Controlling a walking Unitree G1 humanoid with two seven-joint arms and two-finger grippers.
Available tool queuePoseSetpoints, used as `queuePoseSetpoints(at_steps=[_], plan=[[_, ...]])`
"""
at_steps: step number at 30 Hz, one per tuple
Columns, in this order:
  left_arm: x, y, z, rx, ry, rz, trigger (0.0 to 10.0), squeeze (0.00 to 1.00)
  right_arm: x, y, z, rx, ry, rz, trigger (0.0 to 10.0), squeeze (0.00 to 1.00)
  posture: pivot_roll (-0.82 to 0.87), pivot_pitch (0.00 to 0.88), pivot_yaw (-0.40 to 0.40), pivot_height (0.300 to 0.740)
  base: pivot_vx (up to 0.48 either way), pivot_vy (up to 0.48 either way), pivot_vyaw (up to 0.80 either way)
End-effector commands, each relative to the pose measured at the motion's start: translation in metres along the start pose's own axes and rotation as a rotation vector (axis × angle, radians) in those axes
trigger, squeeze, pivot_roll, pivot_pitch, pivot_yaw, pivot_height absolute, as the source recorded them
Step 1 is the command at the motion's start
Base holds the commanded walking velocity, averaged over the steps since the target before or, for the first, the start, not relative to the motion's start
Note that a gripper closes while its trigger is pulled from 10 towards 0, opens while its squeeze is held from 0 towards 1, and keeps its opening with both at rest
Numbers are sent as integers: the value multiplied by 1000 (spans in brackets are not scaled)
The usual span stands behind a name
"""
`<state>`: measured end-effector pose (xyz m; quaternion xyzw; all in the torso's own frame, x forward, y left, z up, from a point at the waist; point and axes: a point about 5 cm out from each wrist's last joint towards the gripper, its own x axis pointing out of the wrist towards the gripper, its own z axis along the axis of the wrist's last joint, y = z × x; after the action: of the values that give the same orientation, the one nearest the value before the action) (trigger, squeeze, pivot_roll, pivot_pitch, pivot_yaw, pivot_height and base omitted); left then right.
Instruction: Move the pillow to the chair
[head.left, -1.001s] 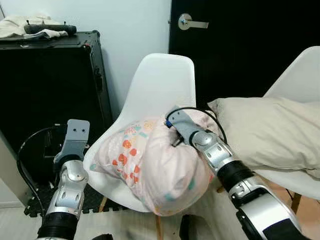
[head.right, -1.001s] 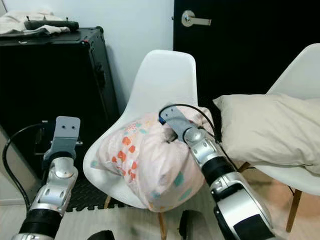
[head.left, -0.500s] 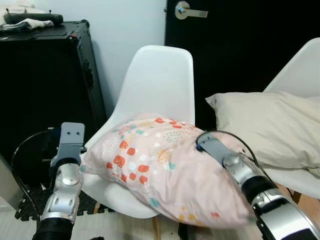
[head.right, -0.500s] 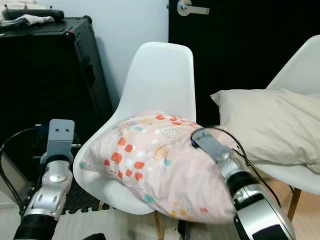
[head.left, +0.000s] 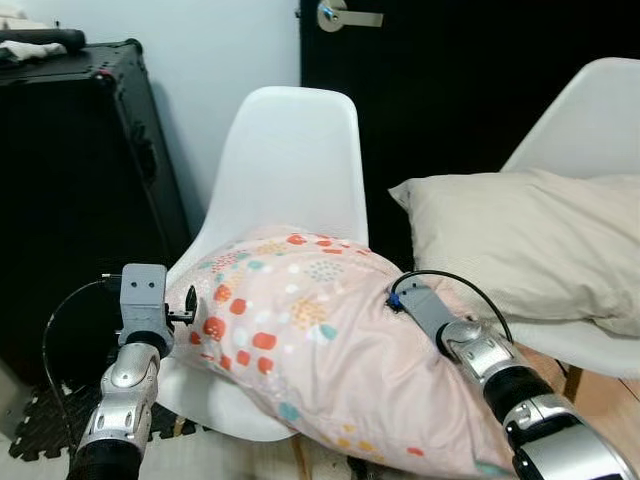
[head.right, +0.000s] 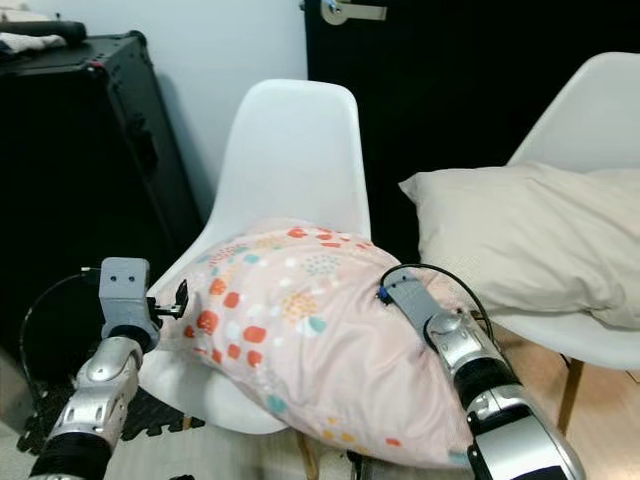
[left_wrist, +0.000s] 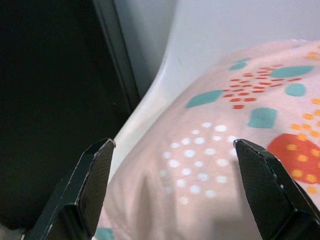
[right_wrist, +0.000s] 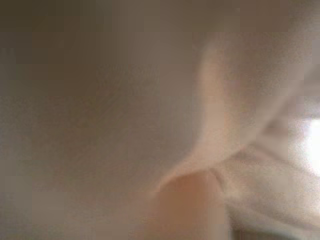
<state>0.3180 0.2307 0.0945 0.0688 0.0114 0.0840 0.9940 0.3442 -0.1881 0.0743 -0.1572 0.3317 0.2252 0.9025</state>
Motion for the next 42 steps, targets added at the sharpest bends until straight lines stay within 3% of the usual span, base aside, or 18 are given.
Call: queuePoseSetpoints(at_steps=[1, 2, 4, 7, 9, 19, 20, 22, 23, 26, 29, 34, 39, 41, 42], plan=[[-1, 6, -4, 30, 11, -3, 10000, 0, 3, 27, 12, 106, -108, 223, 10000, 0, -103, 127, -12, 490, 0, 0, 0], [-1, 6, -4, 30, 11, -3, 10000, 0, 3, 27, 12, 106, -108, 223, 10000, 0, -103, 127, -12, 490, 0, 0, 0], [-1, 7, -3, 31, 0, -22, 10000, 0, -8, 33, 9, 119, -174, 365, 10000, 0, -114, 154, -13, 490, 0, 0, 0], [0, 8, -4, 32, -4, -36, 10000, 0, -14, 37, 8, 114, -212, 428, 10000, 0, -119, 171, -13, 490, 0, 0, 0], [1, 10, -3, 32, -16, -56, 10000, 0, -27, 44, 11, 162, -293, 507, 10000, 0, -133, 220, -13, 490, 0, 0, 0], [-2, 5, -6, -16, -25, -157, 10000, 0, -57, 62, 17, 194, -378, 614, 10000, 0, -177, 326, -18, 490, 0, 0, 0], [-2, 2, -8, -36, -21, -196, 4745, 0, -65, 65, 20, 196, -394, 634, 10000, 0, -195, 346, -23, 490, 0, 0, 0], [-2, 0, -9, -49, -19, -221, 4745, 0, -70, 67, 21, 197, -405, 647, 10000, 0, -195, 346, -23, 490, 0, 0, 0], [-1, -2, -10, -66, -14, -246, 0, 0, -76, 68, 23, 196, -420, 660, 10000, 0, -216, 361, -26, 490, 0, 0, 0], [4, -3, -11, -77, 7, -270, 0, 0, -93, 70, 30, 203, -455, 684, 10000, 0, -245, 386, -30, 490, 0, 0, 0], [6, -3, -11, -76, 12, -270, 0, 0, -96, 71, 31, 205, -459, 686, 10000, 0, -245, 386, -30, 490, 0, 0, 0], [10, 5, -13, -53, 43, -236, 0, 0, -105, 67, 37, 231, -490, 663, 10000, 0, -262, 399, -27, 490, 0, 0, 0], [15, 24, -3, -13, 5, -138, 0, 0, -107, 65, 39, 251, -494, 638, 10000, 0, -246, 393, -22, 490, 0, 0, 0], [20, 41, 26, 39, -111, -26, 0, 0, -104, 65, 42, 263, -511, 628, 10000, 0, -233, 387, -19, 490, 0, 0, 0], [22, 52, 47, 134, -181, 51, 0, 0, -102, 65, 46, 272, -523, 613, 10000, 0, -214, 380, -18, 490, 0, 0, 0]])
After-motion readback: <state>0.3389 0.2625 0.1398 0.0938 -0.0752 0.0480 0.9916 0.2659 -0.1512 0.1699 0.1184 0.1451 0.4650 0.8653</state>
